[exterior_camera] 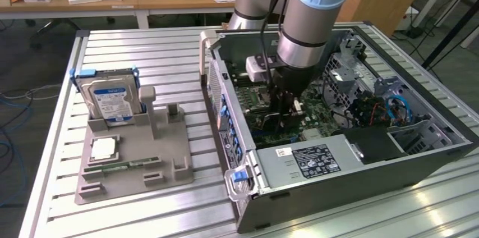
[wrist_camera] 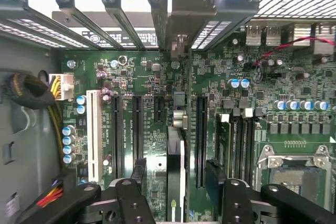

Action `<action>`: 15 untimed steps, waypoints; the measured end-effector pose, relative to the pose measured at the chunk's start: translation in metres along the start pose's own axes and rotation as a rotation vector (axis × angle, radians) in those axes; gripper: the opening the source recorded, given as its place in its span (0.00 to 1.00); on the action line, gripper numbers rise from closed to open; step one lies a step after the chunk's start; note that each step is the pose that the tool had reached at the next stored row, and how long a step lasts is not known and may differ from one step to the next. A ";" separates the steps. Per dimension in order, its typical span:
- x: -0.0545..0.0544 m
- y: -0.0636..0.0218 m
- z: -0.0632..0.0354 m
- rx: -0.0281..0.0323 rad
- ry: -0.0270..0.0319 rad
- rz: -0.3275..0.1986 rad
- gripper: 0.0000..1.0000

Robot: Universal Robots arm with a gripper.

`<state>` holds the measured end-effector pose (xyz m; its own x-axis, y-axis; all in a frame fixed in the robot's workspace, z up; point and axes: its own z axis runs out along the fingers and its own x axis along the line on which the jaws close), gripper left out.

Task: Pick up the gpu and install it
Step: 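Insert the gpu into the slot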

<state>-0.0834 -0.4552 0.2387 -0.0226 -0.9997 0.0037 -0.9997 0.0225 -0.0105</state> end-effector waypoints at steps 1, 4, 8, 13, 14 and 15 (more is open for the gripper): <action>0.000 0.0000 -0.0022 0.0001 -0.0002 0.000 0.57; 0.000 -0.0001 -0.0100 0.0001 -0.0002 0.000 0.57; 0.000 -0.0002 -0.0227 0.0000 -0.0001 0.000 0.57; 0.000 -0.0004 -0.0339 0.0011 -0.0002 0.000 0.57; 0.000 -0.0005 -0.0341 0.0012 -0.0004 0.000 0.57; 0.000 -0.0004 -0.0346 0.0011 -0.0001 0.000 0.57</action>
<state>-0.0834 -0.4552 0.2734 -0.0224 -0.9997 0.0036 -0.9997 0.0224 -0.0116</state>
